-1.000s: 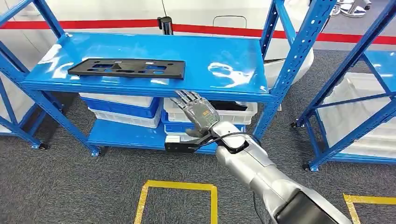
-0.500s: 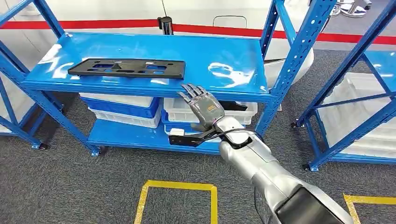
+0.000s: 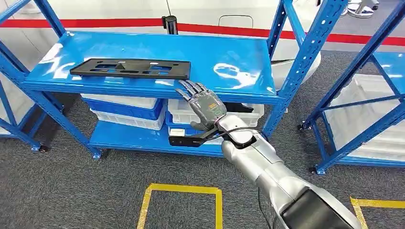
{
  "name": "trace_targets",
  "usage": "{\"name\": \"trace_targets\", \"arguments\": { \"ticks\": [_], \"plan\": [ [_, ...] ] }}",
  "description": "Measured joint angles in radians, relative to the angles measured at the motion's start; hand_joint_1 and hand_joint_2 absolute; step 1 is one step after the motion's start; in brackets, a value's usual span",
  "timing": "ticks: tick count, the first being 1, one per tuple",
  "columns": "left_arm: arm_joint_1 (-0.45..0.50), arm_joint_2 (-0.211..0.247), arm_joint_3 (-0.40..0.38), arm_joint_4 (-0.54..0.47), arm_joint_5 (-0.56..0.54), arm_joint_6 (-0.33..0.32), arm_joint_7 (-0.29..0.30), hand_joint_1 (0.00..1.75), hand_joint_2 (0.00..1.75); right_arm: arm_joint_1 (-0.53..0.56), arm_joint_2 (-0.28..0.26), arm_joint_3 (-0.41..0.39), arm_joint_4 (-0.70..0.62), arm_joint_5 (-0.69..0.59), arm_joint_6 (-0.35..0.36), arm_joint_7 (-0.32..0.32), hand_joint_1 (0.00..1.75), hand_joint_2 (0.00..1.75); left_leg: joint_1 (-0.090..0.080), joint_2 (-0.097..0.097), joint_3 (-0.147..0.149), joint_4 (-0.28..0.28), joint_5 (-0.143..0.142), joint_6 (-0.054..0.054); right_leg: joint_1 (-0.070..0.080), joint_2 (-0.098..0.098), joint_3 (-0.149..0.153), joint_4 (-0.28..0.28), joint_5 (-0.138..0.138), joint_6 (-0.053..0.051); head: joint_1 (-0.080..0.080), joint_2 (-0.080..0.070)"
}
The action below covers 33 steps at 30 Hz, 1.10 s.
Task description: Take the parts from the cabinet and place them on the table.
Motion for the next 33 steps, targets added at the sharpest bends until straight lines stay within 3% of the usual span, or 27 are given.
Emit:
{"name": "trace_targets", "arguments": {
  "ticks": [2, 3, 5, 6, 7, 8, 9, 10, 11, 12, 13, 15, 16, 18, 20, 21, 22, 23, 25, 26, 27, 28, 29, 30, 31, 32, 33],
  "plan": [
    [0.0, -0.001, 0.0, 0.0, 0.0, 0.002, 0.0, 0.0, 0.0, -0.002, -0.001, -0.003, -0.01, 0.002, 0.0, 0.001, 0.0, 1.75, 0.007, 0.005, 0.007, -0.008, 0.005, 0.006, -0.001, 0.0, -0.042, 0.072, -0.041, -0.004, 0.003, 0.0],
    [0.0, -0.001, 0.0, 0.0, 0.0, 0.002, 0.0, 0.0, 0.0, -0.002, -0.002, -0.003, -0.012, 0.002, 0.0, 0.002, 0.0, 1.75, 0.007, 0.005, 0.007, -0.008, 0.005, 0.006, -0.001, 0.0, -0.082, 0.145, -0.069, -0.012, 0.005, 0.0],
    [0.001, -0.002, 0.0, 0.001, 0.0, 0.003, 0.0, 0.0, 0.0, 0.006, -0.004, -0.003, -0.012, 0.004, 0.0, 0.003, 0.0, 1.75, 0.007, 0.006, 0.005, -0.007, 0.005, 0.005, -0.001, 0.0, -0.162, 0.287, -0.11, -0.012, 0.005, 0.0],
    [0.001, -0.003, 0.0, 0.001, -0.002, 0.003, 0.001, 0.0, 0.0, 0.011, -0.008, -0.003, -0.012, 0.004, 0.0, 0.005, 0.0, 1.75, 0.007, 0.006, 0.006, -0.007, 0.005, 0.005, -0.002, -0.001, -0.18, 0.305, -0.108, -0.01, 0.005, 0.0],
    [0.001, -0.003, 0.0, 0.001, -0.002, 0.003, 0.001, 0.0, 0.0, 0.013, -0.01, -0.003, -0.012, 0.005, -0.001, 0.005, 0.0, 1.75, 0.009, 0.005, 0.008, -0.006, 0.003, 0.003, -0.006, -0.001, -0.177, 0.274, -0.087, 0.001, 0.005, 0.0],
    [0.001, -0.003, 0.0, 0.001, -0.002, 0.003, 0.003, 0.0, 0.0, 0.012, -0.011, -0.004, -0.012, 0.005, -0.001, 0.005, 0.0, 1.75, 0.011, 0.005, 0.011, -0.005, 0.001, -0.001, -0.01, -0.001, -0.154, 0.205, -0.05, 0.01, 0.005, 0.0],
    [0.001, -0.005, 0.0, 0.001, -0.002, 0.003, 0.003, 0.0, 0.0, 0.012, -0.011, -0.005, -0.016, 0.005, -0.002, 0.005, 0.0, 1.75, 0.014, 0.005, 0.016, -0.004, -0.004, -0.008, -0.015, -0.002, -0.118, 0.11, 0.001, 0.025, 0.004, 0.0],
    [0.001, -0.005, 0.0, 0.001, -0.002, 0.005, 0.004, 0.0, 0.0, 0.011, -0.011, -0.007, -0.018, 0.005, -0.002, 0.005, 0.0, 1.75, 0.015, 0.006, 0.018, -0.001, -0.009, -0.016, -0.019, -0.006, -0.088, 0.024, 0.044, 0.03, 0.006, 0.0],
    [-0.001, -0.002, 0.0, 0.001, -0.002, 0.006, 0.005, 0.0, 0.0, 0.01, -0.013, -0.008, -0.018, 0.005, -0.002, 0.005, 0.0, 1.75, 0.011, 0.007, 0.017, 0.004, -0.012, -0.024, -0.012, -0.006, -0.094, 0.014, 0.027, 0.021, 0.005, 0.0],
    [-0.002, -0.002, 0.0, 0.001, -0.002, 0.008, 0.006, 0.0, 0.0, 0.007, -0.012, -0.009, -0.019, 0.005, -0.001, 0.005, 0.0, 1.75, 0.009, 0.008, 0.008, 0.006, -0.013, -0.03, -0.004, -0.008, -0.091, 0.012, 0.015, -0.008, 0.006, 0.0],
    [-0.002, -0.003, 0.0, 0.002, -0.003, 0.008, 0.006, 0.0, 0.0, 0.011, -0.012, -0.01, -0.021, 0.006, -0.001, 0.005, 0.0, 1.75, 0.008, 0.009, 0.005, 0.006, -0.013, -0.036, -0.008, -0.005, -0.09, 0.014, 0.035, -0.021, -0.001, 0.0],
    [-0.001, -0.004, 0.0, 0.002, -0.003, 0.009, 0.006, 0.0, 0.0, 0.009, -0.013, -0.013, -0.024, 0.006, -0.001, 0.006, 0.0, 1.75, 0.014, 0.01, 0.009, 0.009, -0.013, -0.045, -0.01, 0.0, -0.087, 0.014, 0.037, -0.037, -0.003, 0.0],
    [-0.002, -0.003, 0.0, 0.002, -0.003, 0.009, 0.006, 0.0, 0.0, 0.008, -0.01, -0.014, -0.028, 0.007, -0.001, 0.006, 0.0, 1.75, 0.019, 0.008, 0.005, 0.021, -0.022, -0.05, -0.013, 0.002, -0.08, 0.013, 0.038, -0.038, -0.003, 0.0],
    [-0.004, -0.003, 0.0, 0.002, -0.003, 0.009, 0.006, 0.0, 0.0, 0.001, -0.006, -0.015, -0.031, 0.008, -0.001, 0.006, 0.0, 1.75, 0.02, 0.004, -0.051, 0.128, -0.069, -0.058, -0.011, 0.005, -0.074, 0.013, 0.033, -0.044, -0.005, 0.0],
    [-0.002, -0.003, 0.0, 0.002, -0.003, 0.009, 0.006, 0.0, 0.0, 0.005, -0.002, -0.015, -0.031, 0.008, -0.001, 0.006, 0.0, 1.75, 0.02, 0.001, -0.15, 0.285, -0.124, -0.064, -0.005, 0.008, -0.071, 0.013, 0.028, -0.053, -0.005, 0.0],
    [-0.001, -0.003, 0.0, 0.002, -0.003, 0.009, 0.006, 0.0, 0.0, 0.008, -0.002, -0.015, -0.031, 0.008, -0.001, 0.006, 0.0, 1.75, 0.02, 0.001, -0.182, 0.32, -0.123, -0.063, -0.001, 0.009, -0.069, 0.013, 0.025, -0.056, -0.003, 0.0],
    [0.0, -0.003, 0.0, 0.003, -0.003, 0.009, 0.006, 0.0, 0.0, 0.009, -0.002, -0.015, -0.031, 0.008, -0.001, 0.006, 0.0, 1.75, 0.019, 0.001, -0.19, 0.305, -0.098, -0.059, 0.002, 0.012, -0.065, 0.013, 0.023, -0.059, -0.004, 0.0],
    [0.0, -0.003, 0.0, 0.003, -0.003, 0.009, 0.006, 0.0, 0.0, 0.008, -0.002, -0.015, -0.031, 0.008, -0.001, 0.006, 0.0, 1.75, 0.019, 0.001, -0.177, 0.255, -0.057, -0.054, 0.004, 0.013, -0.06, 0.013, 0.02, -0.062, -0.004, 0.0],
    [0.0, -0.002, 0.0, 0.003, -0.003, 0.009, 0.006, 0.0, 0.0, 0.004, 0.001, -0.015, -0.031, 0.01, -0.001, 0.006, 0.0, 1.75, 0.016, 0.0, -0.117, 0.095, 0.049, -0.037, 0.009, 0.018, -0.05, 0.012, 0.014, -0.064, -0.004, 0.0],
    [-0.001, 0.0, 0.001, 0.003, -0.003, 0.009, 0.006, 0.0, 0.0, 0.001, 0.003, -0.015, -0.033, 0.011, -0.001, 0.005, 0.0, 1.75, 0.01, -0.004, -0.091, 0.033, 0.072, -0.028, 0.008, 0.019, -0.048, 0.011, 0.012, -0.064, -0.002, 0.0],
    [-0.003, 0.001, 0.001, 0.003, -0.003, 0.01, 0.006, 0.0, 0.0, -0.003, 0.003, -0.015, -0.033, 0.011, -0.001, 0.005, 0.0, 1.75, 0.004, -0.004, -0.094, 0.028, 0.039, -0.025, 0.014, 0.021, -0.05, 0.011, 0.012, -0.061, 0.0, 0.0],
    [-0.004, 0.001, 0.001, 0.003, -0.003, 0.011, 0.006, 0.0, 0.0, -0.004, 0.006, -0.015, -0.034, 0.012, -0.001, 0.005, 0.0, 1.75, 0.0, -0.008, -0.09, 0.028, 0.037, -0.023, 0.012, 0.022, -0.055, 0.01, 0.009, -0.056, -0.004, 0.0],
    [-0.002, 0.002, 0.001, 0.003, -0.003, 0.012, 0.006, 0.0, 0.0, -0.002, 0.009, -0.015, -0.034, 0.013, -0.001, 0.005, 0.0, 1.75, -0.002, -0.008, -0.089, 0.027, 0.053, -0.018, 0.011, 0.022, -0.052, 0.009, 0.006, -0.051, -0.002, 0.0],
    [-0.001, 0.004, 0.002, 0.003, -0.003, 0.012, 0.006, 0.0, 0.0, -0.003, 0.011, -0.015, -0.036, 0.014, -0.001, 0.005, 0.0, 1.75, -0.003, -0.009, -0.086, 0.025, 0.051, -0.015, 0.011, 0.022, -0.049, 0.004, 0.003, -0.046, -0.003, 0.0],
    [-0.002, 0.003, 0.003, 0.003, -0.003, 0.012, 0.006, 0.0, 0.0, -0.006, 0.017, -0.015, -0.04, 0.017, -0.001, 0.005, 0.0, 1.75, 0.005, -0.007, -0.073, 0.008, 0.063, -0.011, 0.024, 0.02, -0.053, 0.004, 0.0, -0.039, -0.001, 0.0],
    [-0.003, 0.001, 0.003, 0.003, -0.003, 0.012, 0.006, 0.0, 0.0, -0.008, 0.015, -0.015, -0.042, 0.018, -0.001, 0.006, 0.0, 1.75, 0.007, -0.006, -0.066, 0.0, 0.066, -0.01, 0.015, 0.01, -0.057, 0.026, -0.01, -0.037, -0.002, 0.0],
    [-0.005, 0.0, 0.004, 0.003, -0.005, 0.011, 0.006, 0.0, 0.0, -0.013, 0.021, -0.014, -0.045, 0.025, -0.001, 0.007, 0.0, 1.75, 0.008, -0.005, -0.066, -0.002, 0.065, -0.007, 0.015, 0.01, -0.083, 0.077, -0.035, -0.038, -0.001, 0.0]
  ]
}}
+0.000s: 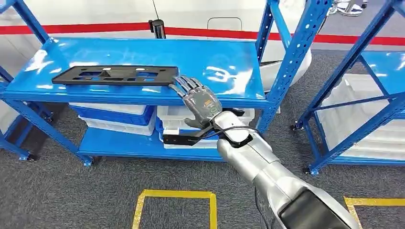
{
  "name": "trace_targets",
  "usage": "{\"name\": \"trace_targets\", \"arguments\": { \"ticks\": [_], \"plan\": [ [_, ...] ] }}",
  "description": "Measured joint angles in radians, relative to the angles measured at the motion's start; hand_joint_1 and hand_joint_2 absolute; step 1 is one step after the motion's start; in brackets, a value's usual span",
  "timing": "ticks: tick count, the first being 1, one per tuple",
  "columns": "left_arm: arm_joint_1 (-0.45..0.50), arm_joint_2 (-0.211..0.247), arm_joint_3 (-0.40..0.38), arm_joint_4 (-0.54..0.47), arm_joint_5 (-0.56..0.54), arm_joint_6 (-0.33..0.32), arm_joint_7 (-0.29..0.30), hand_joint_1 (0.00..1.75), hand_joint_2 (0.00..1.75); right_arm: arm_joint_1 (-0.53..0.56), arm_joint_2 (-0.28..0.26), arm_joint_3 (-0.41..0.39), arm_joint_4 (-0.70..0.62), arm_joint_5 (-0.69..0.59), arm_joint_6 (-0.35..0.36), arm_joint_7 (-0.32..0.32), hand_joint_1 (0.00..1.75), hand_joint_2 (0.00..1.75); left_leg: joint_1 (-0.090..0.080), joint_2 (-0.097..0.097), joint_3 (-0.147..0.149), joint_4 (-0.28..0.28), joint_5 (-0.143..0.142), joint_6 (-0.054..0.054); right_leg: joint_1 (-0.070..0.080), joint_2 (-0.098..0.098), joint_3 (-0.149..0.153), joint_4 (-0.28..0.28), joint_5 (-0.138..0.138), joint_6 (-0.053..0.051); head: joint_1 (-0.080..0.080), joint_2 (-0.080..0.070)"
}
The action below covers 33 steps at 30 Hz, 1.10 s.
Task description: Take the parts from the cabinet and place them on the table.
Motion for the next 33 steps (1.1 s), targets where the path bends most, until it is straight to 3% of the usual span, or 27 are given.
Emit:
{"name": "trace_targets", "arguments": {
  "ticks": [2, 3, 4, 5, 7, 8, 9, 10, 12, 14, 15, 17, 18, 19, 20, 21, 23, 24, 25, 27, 29, 30, 31, 33],
  "plan": [
    [-0.001, 0.0, 0.001, 0.0, -0.003, 0.0, 0.0, 0.0, 0.0, 0.002, 0.004, 0.005, 0.0, 0.019, 0.007, 0.009, 0.0, 1.75, -0.001, 0.0, 0.001, 0.0, -0.002, 0.004, -0.003, 0.0, -0.087, 0.16, -0.057, -0.005, 0.001, 0.0],
    [-0.001, -0.001, 0.002, 0.0, -0.003, 0.0, 0.0, 0.0, 0.0, 0.007, 0.005, 0.01, 0.0, 0.028, 0.008, 0.015, 0.0, 1.75, -0.002, -0.001, 0.001, 0.001, -0.004, 0.006, -0.004, 0.0, -0.126, 0.225, -0.072, -0.002, 0.002, 0.0],
    [0.0, -0.001, 0.002, 0.0, -0.003, 0.0, 0.001, 0.0, 0.0, 0.012, 0.005, 0.016, 0.001, 0.034, 0.008, 0.019, 0.0, 1.75, -0.001, -0.001, 0.001, 0.001, -0.005, 0.006, -0.004, 0.0, -0.139, 0.237, -0.067, 0.003, 0.002, 0.0],
    [0.0, -0.001, 0.002, 0.0, -0.003, 0.0, 0.001, 0.0, 0.0, 0.013, 0.008, 0.02, 0.001, 0.037, 0.008, 0.021, 0.0, 1.75, -0.001, -0.001, 0.001, 0.001, -0.006, 0.005, -0.006, -0.001, -0.132, 0.208, -0.049, 0.011, 0.002, 0.0],
    [-0.001, -0.003, 0.002, 0.0, -0.003, 0.0, 0.002, 0.0, 0.0, 0.012, 0.021, 0.026, 0.001, 0.043, 0.008, 0.024, 0.0, 1.75, -0.001, -0.002, 0.005, 0.002, -0.009, 0.0, -0.007, -0.002, -0.057, 0.038, 0.025, 0.027, 0.002, 0.0],
    [-0.001, -0.003, 0.002, 0.0, -0.004, 0.0, 0.003, 0.0, 0.0, 0.012, 0.029, 0.029, 0.001, 0.045, 0.008, 0.025, 0.0, 1.75, -0.001, -0.002, 0.006, 0.003, -0.011, -0.003, -0.007, -0.005, -0.017, -0.04, 0.05, 0.026, 0.002, 0.0],
    [-0.001, -0.004, 0.002, 0.0, -0.006, 0.0, 0.003, 0.0, 0.0, 0.011, 0.037, 0.032, 0.001, 0.05, 0.01, 0.026, 0.0, 1.75, -0.012, -0.002, 0.003, 0.011, -0.016, -0.01, -0.002, -0.006, 0.007, -0.081, 0.064, 0.015, 0.002, 0.0],
    [-0.001, -0.004, 0.002, 0.0, -0.008, 0.0, 0.005, 0.0, 0.0, 0.011, 0.042, 0.038, 0.002, 0.053, 0.014, 0.026, 0.0, 1.75, -0.009, -0.001, 0.005, 0.011, -0.019, -0.015, -0.003, -0.006, 0.003, -0.079, 0.07, 0.005, -0.001, 0.0],
    [-0.001, -0.004, 0.002, 0.0, -0.012, 0.0, 0.008, 0.0, 0.0, 0.012, 0.053, 0.05, 0.002, 0.06, 0.023, 0.028, 0.0, 1.75, -0.004, -0.001, 0.005, 0.01, -0.018, -0.024, -0.001, -0.006, 0.004, -0.077, 0.071, -0.005, -0.001, 0.0],
    [-0.001, -0.006, 0.002, 0.001, -0.014, 0.0, 0.01, 0.0, 0.0, 0.012, 0.066, 0.056, 0.002, 0.066, 0.025, 0.032, 0.0, 1.75, 0.0, -0.001, -0.002, 0.024, -0.03, -0.036, -0.015, -0.004, 0.015, -0.087, 0.078, -0.017, -0.001, 0.0],
    [-0.002, -0.008, 0.002, 0.001, -0.014, 0.0, 0.01, 0.0, 0.0, 0.01, 0.073, 0.058, 0.003, 0.068, 0.026, 0.035, 0.0, 1.75, 0.001, -0.002, -0.019, 0.065, -0.058, -0.044, -0.016, -0.005, 0.018, -0.087, 0.076, -0.022, -0.008, 0.0],
    [-0.002, -0.005, 0.002, 0.001, -0.015, 0.0, 0.01, 0.0, 0.0, 0.01, 0.083, 0.069, 0.005, 0.074, 0.035, 0.04, 0.0, 1.75, 0.006, -0.001, -0.091, 0.212, -0.126, -0.056, -0.016, -0.004, 0.02, -0.087, 0.074, -0.026, -0.007, 0.0],
    [-0.002, -0.005, 0.002, 0.001, -0.015, 0.0, 0.012, 0.0, 0.0, 0.013, 0.084, 0.075, 0.007, 0.076, 0.037, 0.045, 0.0, 1.75, 0.007, -0.001, -0.129, 0.282, -0.149, -0.061, -0.015, -0.004, 0.02, -0.087, 0.073, -0.027, -0.008, 0.0],
    [-0.002, -0.006, 0.002, 0.001, -0.015, 0.0, 0.013, 0.0, 0.0, 0.018, 0.086, 0.079, 0.011, 0.078, 0.037, 0.051, 0.0, 1.75, 0.01, -0.001, -0.15, 0.313, -0.148, -0.063, -0.015, -0.004, 0.02, -0.087, 0.072, -0.026, -0.008, 0.0],
    [-0.002, -0.006, 0.002, 0.001, -0.016, -0.001, 0.013, 0.0, 0.0, 0.019, 0.088, 0.08, 0.013, 0.08, 0.036, 0.055, 0.0, 1.75, 0.013, -0.001, -0.147, 0.295, -0.128, -0.065, -0.015, -0.003, 0.021, -0.087, 0.072, -0.026, -0.007, 0.0],
    [-0.002, -0.006, 0.002, 0.001, -0.017, -0.001, 0.014, 0.0, 0.0, 0.019, 0.092, 0.082, 0.016, 0.085, 0.034, 0.058, 0.0, 1.75, 0.017, -0.001, -0.118, 0.231, -0.086, -0.065, -0.016, -0.002, 0.022, -0.086, 0.071, -0.026, -0.008, 0.0],
    [-0.003, -0.005, 0.002, 0.001, -0.019, -0.001, 0.016, 0.0, 0.0, 0.016, 0.1, 0.087, 0.019, 0.092, 0.031, 0.066, 0.0, 1.75, 0.024, 0.0, -0.03, 0.063, -0.009, -0.067, -0.017, 0.001, 0.027, -0.086, 0.065, -0.018, -0.008, 0.0],
    [-0.006, -0.005, 0.002, 0.001, -0.02, -0.002, 0.019, 0.0, 0.0, 0.014, 0.104, 0.089, 0.021, 0.096, 0.031, 0.068, 0.0, 1.75, 0.022, -0.002, -0.004, 0.021, -0.021, -0.068, -0.009, 0.002, 0.027, -0.085, 0.062, -0.014, -0.007, 0.0],
    [-0.01, -0.006, 0.002, 0.001, -0.02, -0.002, 0.02, 0.0, 0.0, 0.01, 0.105, 0.092, 0.023, 0.098, 0.03, 0.07, 0.0, 1.75, 0.017, -0.007, 0.002, 0.016, -0.023, -0.055, -0.005, 0.003, 0.024, -0.084, 0.06, -0.008, -0.006, 0.0],
    [-0.011, -0.007, 0.002, 0.001, -0.021, -0.003, 0.021, 0.0, 0.0, 0.01, 0.109, 0.097, 0.025, 0.099, 0.029, 0.07, 0.0, 1.75, 0.01, -0.007, -0.001, 0.021, -0.027, -0.042, -0.008, 0.002, 0.025, -0.087, 0.059, 0.001, -0.005, 0.0],
    [-0.011, -0.008, 0.002, 0.001, -0.021, -0.003, 0.021, 0.0, 0.0, 0.008, 0.112, 0.101, 0.028, 0.1, 0.027, 0.07, 0.0, 1.75, 0.015, -0.005, 0.008, 0.012, -0.02, -0.023, -0.006, 0.0, 0.016, -0.078, 0.049, 0.015, -0.005, 0.0],
    [-0.012, -0.01, 0.002, 0.001, -0.021, -0.003, 0.021, 0.0, 0.0, 0.004, 0.113, 0.102, 0.028, 0.099, 0.025, 0.071, 0.0, 1.75, 0.011, -0.005, 0.01, 0.011, -0.022, -0.018, -0.009, -0.003, 0.003, -0.044, 0.035, 0.015, -0.003, 0.0],
    [-0.013, -0.01, 0.002, 0.001, -0.021, -0.003, 0.021, 0.0, 0.0, 0.001, 0.114, 0.103, 0.029, 0.099, 0.024, 0.071, 0.0, 1.75, 0.01, -0.005, 0.011, 0.012, -0.024, -0.007, -0.008, -0.003, -0.031, 0.025, 0.005, 0.008, -0.002, 0.0],
    [-0.014, -0.009, 0.002, 0.001, -0.021, -0.003, 0.021, 0.0, 0.0, 0.002, 0.113, 0.104, 0.031, 0.099, 0.023, 0.072, 0.0, 1.75, 0.006, -0.005, 0.011, 0.012, -0.027, -0.001, -0.009, -0.003, -0.123, 0.195, -0.055, 0.0, -0.002, 0.0]
  ]
}}
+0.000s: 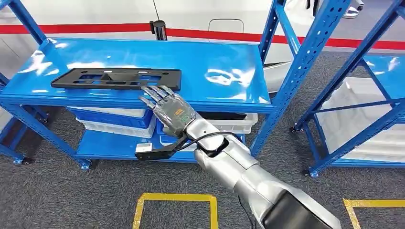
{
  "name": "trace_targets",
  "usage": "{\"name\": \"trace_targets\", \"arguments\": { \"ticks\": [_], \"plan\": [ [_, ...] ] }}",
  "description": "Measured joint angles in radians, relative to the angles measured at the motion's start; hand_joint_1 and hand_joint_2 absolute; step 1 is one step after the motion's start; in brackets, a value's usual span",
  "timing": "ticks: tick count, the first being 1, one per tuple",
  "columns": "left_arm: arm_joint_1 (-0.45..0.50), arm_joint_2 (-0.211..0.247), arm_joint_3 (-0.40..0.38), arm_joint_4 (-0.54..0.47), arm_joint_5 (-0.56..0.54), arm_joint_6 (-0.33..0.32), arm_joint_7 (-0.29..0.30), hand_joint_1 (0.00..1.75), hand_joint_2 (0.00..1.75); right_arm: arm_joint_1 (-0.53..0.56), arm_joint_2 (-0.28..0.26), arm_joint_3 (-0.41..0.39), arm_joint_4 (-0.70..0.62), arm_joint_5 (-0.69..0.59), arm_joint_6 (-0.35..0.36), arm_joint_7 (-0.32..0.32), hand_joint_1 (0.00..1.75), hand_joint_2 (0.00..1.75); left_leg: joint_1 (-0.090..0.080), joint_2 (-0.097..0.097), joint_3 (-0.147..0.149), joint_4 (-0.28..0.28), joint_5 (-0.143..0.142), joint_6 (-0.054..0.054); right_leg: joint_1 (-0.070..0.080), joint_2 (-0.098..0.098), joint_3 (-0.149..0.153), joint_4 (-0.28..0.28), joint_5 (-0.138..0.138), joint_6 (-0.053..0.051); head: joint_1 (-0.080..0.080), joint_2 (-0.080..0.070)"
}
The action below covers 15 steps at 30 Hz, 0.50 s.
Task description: Take the parts from the cabinet and place them on the table.
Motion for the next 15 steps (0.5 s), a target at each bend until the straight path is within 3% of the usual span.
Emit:
{"name": "trace_targets", "arguments": {
  "ticks": [1, 2, 3, 5, 6, 7, 10, 11, 12, 14, 15],
  "plan": [
    [0.0, 0.0, 0.0, 0.0, 0.0, 0.0, 0.0, 0.0, 0.0, 0.004, -0.001, 0.001, 0.003, 0.0, 0.0, 0.0, 0.0, 1.75, -0.002, -0.001, 0.001, 0.0, -0.001, 0.001, 0.0, 0.0, -0.031, 0.05, -0.006, 0.003, 0.0, 0.0],
    [0.001, 0.0, 0.0, 0.0, 0.0, 0.0, 0.0, 0.0, 0.0, 0.006, -0.002, 0.003, 0.006, 0.0, -0.001, 0.0, 0.0, 1.75, -0.004, -0.002, 0.002, 0.0, -0.002, 0.002, 0.0, 0.0, -0.036, 0.046, 0.005, 0.008, -0.001, 0.0],
    [0.001, -0.001, 0.0, 0.0, 0.0, 0.0, 0.0, 0.0, 0.0, 0.006, -0.002, 0.005, 0.008, 0.0, -0.001, 0.0, 0.0, 1.75, -0.005, -0.004, 0.004, 0.0, -0.003, 0.002, 0.001, 0.0, -0.016, -0.004, 0.032, 0.014, 0.001, 0.0],
    [0.0, -0.002, 0.0, 0.0, 0.0, 0.0, 0.0, 0.0, 0.0, 0.002, 0.0, 0.008, 0.008, 0.002, -0.001, 0.0, 0.0, 1.75, -0.008, -0.005, 0.011, 0.0, -0.006, -0.002, 0.003, -0.001, 0.063, -0.175, 0.103, 0.02, 0.0, 0.0],
    [0.0, -0.004, 0.0, 0.0, 0.0, 0.0, 0.0, 0.0, 0.0, -0.001, 0.003, 0.009, 0.008, 0.002, -0.002, 0.0, 0.0, 1.75, -0.007, -0.005, 0.012, 0.0, -0.007, -0.004, 0.007, -0.003, 0.096, -0.244, 0.121, 0.012, 0.0, 0.0],
    [-0.001, -0.005, 0.0, 0.001, 0.0, 0.0, 0.0, 0.0, 0.0, -0.004, 0.007, 0.01, 0.008, 0.002, -0.002, 0.0, 0.0, 1.75, -0.018, -0.005, 0.009, 0.008, -0.014, -0.012, 0.011, -0.003, 0.115, -0.275, 0.135, 0.005, -0.001, 0.0],
    [-0.001, -0.004, 0.0, 0.001, 0.0, 0.0, 0.0, 0.0, 0.0, -0.004, 0.01, 0.012, 0.009, 0.002, -0.003, 0.0, 0.0, 1.75, -0.008, -0.003, 0.016, 0.002, -0.017, -0.026, 0.014, -0.002, 0.114, -0.275, 0.139, -0.012, -0.001, 0.0],
    [-0.001, -0.001, 0.0, 0.001, 0.0, 0.001, 0.0, 0.0, 0.0, -0.005, 0.014, 0.012, 0.009, 0.002, -0.003, 0.0, 0.0, 1.75, -0.008, -0.003, 0.015, 0.006, -0.022, -0.033, -0.001, -0.001, 0.124, -0.284, 0.145, -0.018, -0.002, 0.0],
    [-0.001, -0.004, 0.0, 0.002, 0.0, 0.001, 0.0, 0.0, 0.0, -0.006, 0.016, 0.013, 0.009, 0.002, -0.003, 0.0, 0.0, 1.75, -0.005, -0.002, 0.011, 0.024, -0.033, -0.039, -0.003, 0.0, 0.129, -0.287, 0.146, -0.02, -0.001, 0.0],
    [-0.002, -0.003, 0.0, 0.002, 0.0, 0.002, 0.0, 0.0, 0.0, -0.01, 0.023, 0.014, 0.009, 0.002, -0.003, -0.001, 0.0, 1.75, 0.002, -0.002, -0.045, 0.142, -0.099, -0.052, -0.004, -0.001, 0.134, -0.287, 0.141, -0.028, -0.005, 0.0],
    [-0.001, -0.002, 0.0, 0.002, 0.0, 0.002, 0.0, 0.0, 0.0, -0.01, 0.025, 0.014, 0.009, 0.002, -0.003, -0.002, 0.0, 1.75, 0.004, -0.002, -0.091, 0.23, -0.137, -0.057, -0.003, -0.001, 0.136, -0.286, 0.138, -0.032, -0.004, 0.0]
  ]
}}
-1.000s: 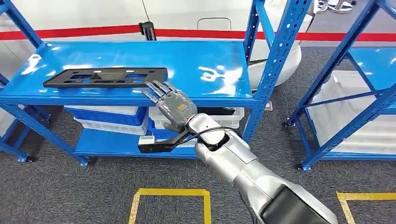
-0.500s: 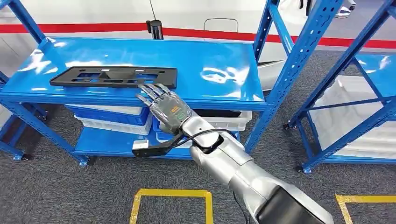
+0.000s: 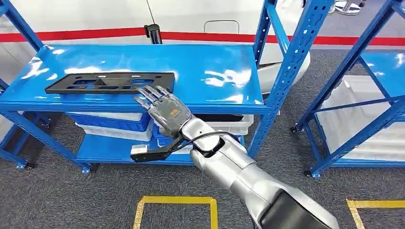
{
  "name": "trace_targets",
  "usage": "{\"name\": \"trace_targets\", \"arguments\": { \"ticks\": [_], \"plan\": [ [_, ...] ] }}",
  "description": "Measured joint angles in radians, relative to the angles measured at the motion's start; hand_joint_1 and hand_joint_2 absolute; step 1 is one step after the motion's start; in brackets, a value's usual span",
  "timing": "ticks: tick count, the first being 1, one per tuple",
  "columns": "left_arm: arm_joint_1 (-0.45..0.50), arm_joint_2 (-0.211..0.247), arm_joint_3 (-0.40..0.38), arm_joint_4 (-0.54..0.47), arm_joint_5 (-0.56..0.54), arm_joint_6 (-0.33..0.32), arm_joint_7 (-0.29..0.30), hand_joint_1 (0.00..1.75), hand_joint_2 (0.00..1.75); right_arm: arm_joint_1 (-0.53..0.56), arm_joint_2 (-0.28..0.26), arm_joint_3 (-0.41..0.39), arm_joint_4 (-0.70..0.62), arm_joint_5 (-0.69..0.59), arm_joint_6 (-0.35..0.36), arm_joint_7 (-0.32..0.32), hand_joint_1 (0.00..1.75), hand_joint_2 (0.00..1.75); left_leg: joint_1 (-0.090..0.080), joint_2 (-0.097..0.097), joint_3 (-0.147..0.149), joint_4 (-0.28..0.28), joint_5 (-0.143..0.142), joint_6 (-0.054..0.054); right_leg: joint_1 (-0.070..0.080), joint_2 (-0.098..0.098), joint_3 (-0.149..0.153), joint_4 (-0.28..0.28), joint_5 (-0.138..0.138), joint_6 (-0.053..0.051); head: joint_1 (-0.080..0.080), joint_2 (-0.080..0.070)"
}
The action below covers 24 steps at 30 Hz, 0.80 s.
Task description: Take the parts from the cabinet and place them on the table.
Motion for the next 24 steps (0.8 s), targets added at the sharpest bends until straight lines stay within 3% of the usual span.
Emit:
{"name": "trace_targets", "arguments": {
  "ticks": [1, 2, 3, 4, 6, 7, 11, 12, 13, 16, 17, 18, 19, 21, 22, 23, 24],
  "plan": [
    [0.001, 0.0, 0.0, 0.001, 0.0, 0.0, 0.0, 0.0, 0.0, 0.003, 0.0, 0.002, 0.001, 0.0, 0.0, -0.002, 0.0, 1.75, 0.002, 0.0, -0.037, 0.064, -0.017, -0.005, 0.0, 0.0, 0.001, 0.0, -0.001, -0.001, -0.002, 0.0],
    [0.001, 0.0, 0.0, 0.001, 0.0, 0.001, 0.0, 0.0, 0.0, 0.004, 0.0, 0.003, 0.002, 0.0, 0.0, -0.002, 0.0, 1.75, 0.005, 0.0, -0.054, 0.081, -0.01, -0.008, 0.0, 0.0, 0.002, 0.0, -0.002, -0.002, 0.0, 0.0],
    [0.001, 0.0, 0.0, 0.001, 0.0, 0.001, 0.0, 0.0, 0.0, 0.004, 0.0, 0.005, 0.002, 0.0, 0.0, -0.002, 0.0, 1.75, 0.01, 0.001, -0.047, 0.05, 0.022, -0.01, -0.002, 0.001, 0.004, 0.001, -0.006, 0.0, -0.002, 0.0],
    [0.001, 0.002, 0.0, 0.001, 0.0, 0.001, 0.0, 0.0, 0.0, 0.004, 0.0, 0.005, 0.002, 0.0, 0.0, -0.002, 0.0, 1.75, 0.015, 0.001, -0.017, -0.015, 0.065, -0.013, -0.004, 0.002, 0.008, 0.001, -0.008, 0.003, -0.002, 0.0],
    [0.001, 0.003, 0.0, 0.001, 0.0, 0.002, -0.001, 0.0, 0.0, 0.003, 0.002, 0.006, 0.002, 0.0, 0.0, -0.002, 0.0, 1.75, 0.023, 0.005, 0.073, -0.194, 0.151, -0.018, -0.006, 0.004, 0.019, 0.002, -0.017, 0.015, -0.002, 0.0],
    [-0.001, 0.002, 0.0, 0.002, 0.0, 0.002, -0.001, 0.0, 0.0, 0.001, 0.003, 0.006, 0.002, 0.0, 0.0, -0.002, 0.0, 1.75, 0.016, 0.003, 0.09, -0.223, 0.137, -0.017, 0.006, 0.005, 0.018, 0.005, -0.023, 0.023, -0.002, 0.0],
    [-0.001, 0.001, 0.0, 0.002, 0.0, 0.002, -0.001, 0.0, 0.0, -0.004, 0.005, 0.006, 0.002, 0.0, 0.0, -0.001, 0.0, 1.75, 0.007, -0.003, 0.091, -0.224, 0.132, 0.02, 0.006, 0.005, 0.02, -0.001, -0.031, 0.044, 0.001, 0.0],
    [-0.001, 0.0, 0.0, 0.002, 0.0, 0.003, -0.001, 0.0, 0.0, -0.005, 0.006, 0.006, 0.002, 0.0, 0.0, 0.0, 0.0, 1.75, 0.011, -0.002, 0.098, -0.23, 0.136, 0.03, 0.007, 0.003, 0.013, 0.01, -0.038, 0.05, 0.001, 0.0],
    [-0.001, 0.0, 0.0, 0.002, 0.0, 0.003, -0.001, 0.0, 0.0, -0.008, 0.006, 0.006, 0.002, 0.0, 0.0, 0.0, 0.0, 1.75, 0.008, -0.001, 0.102, -0.23, 0.133, 0.037, 0.004, 0.001, -0.002, 0.052, -0.056, 0.049, 0.003, 0.0],
    [-0.002, 0.003, 0.0, 0.002, -0.002, 0.003, -0.001, 0.0, 0.0, -0.007, 0.003, 0.006, 0.004, 0.003, 0.0, 0.002, 0.0, 1.75, 0.003, 0.0, 0.106, -0.23, 0.125, 0.053, 0.003, 0.001, -0.143, 0.302, -0.143, 0.036, 0.004, 0.0],
    [-0.002, 0.003, 0.0, 0.002, -0.002, 0.003, -0.001, 0.0, 0.0, -0.004, 0.001, 0.008, 0.006, 0.004, 0.001, 0.004, 0.0, 1.75, 0.0, 0.0, 0.109, -0.23, 0.123, 0.055, 0.003, 0.001, -0.172, 0.343, -0.145, 0.04, 0.004, 0.0],
    [-0.002, 0.003, 0.0, 0.002, -0.003, 0.003, 0.0, 0.0, 0.0, -0.003, 0.0, 0.008, 0.008, 0.006, 0.001, 0.005, 0.0, 1.75, -0.001, -0.002, 0.112, -0.229, 0.12, 0.055, 0.003, 0.001, -0.177, 0.334, -0.131, 0.045, 0.003, 0.0],
    [-0.002, 0.003, 0.0, 0.002, -0.003, 0.002, 0.0, 0.0, 0.0, -0.003, 0.0, 0.009, 0.011, 0.01, 0.002, 0.008, 0.0, 1.75, -0.003, -0.004, 0.117, -0.229, 0.116, 0.055, 0.004, 0.001, -0.157, 0.283, -0.1, 0.052, 0.004, 0.0],
    [-0.003, 0.0, 0.0, 0.002, -0.006, 0.002, 0.002, 0.0, 0.0, -0.006, 0.003, 0.009, 0.017, 0.015, 0.005, 0.024, 0.0, 1.75, -0.004, -0.006, 0.131, -0.229, 0.107, 0.049, 0.005, 0.0, -0.072, 0.091, -0.015, 0.06, 0.004, 0.0],
    [-0.003, -0.002, 0.0, 0.002, -0.008, 0.002, 0.003, 0.0, 0.0, -0.008, 0.004, 0.009, 0.022, 0.016, 0.009, 0.029, 0.0, 1.75, -0.005, -0.006, 0.133, -0.229, 0.103, 0.044, 0.009, -0.002, -0.044, 0.024, 0.005, 0.052, 0.005, 0.0],
    [-0.005, -0.002, 0.0, 0.002, -0.011, 0.001, 0.005, 0.0, 0.0, -0.011, 0.009, 0.009, 0.03, 0.017, 0.015, 0.037, 0.0, 1.75, -0.013, -0.007, 0.135, -0.225, 0.094, 0.037, 0.014, -0.001, -0.033, 0.014, 0.014, 0.043, 0.004, 0.0],
    [-0.006, -0.002, 0.0, 0.002, -0.012, 0.001, 0.005, 0.0, 0.0, -0.012, 0.011, 0.009, 0.041, 0.018, 0.019, 0.044, 0.0, 1.75, -0.01, -0.007, 0.136, -0.227, 0.093, 0.034, 0.012, -0.001, -0.033, 0.015, 0.015, 0.038, 0.003, 0.0]
  ]
}}
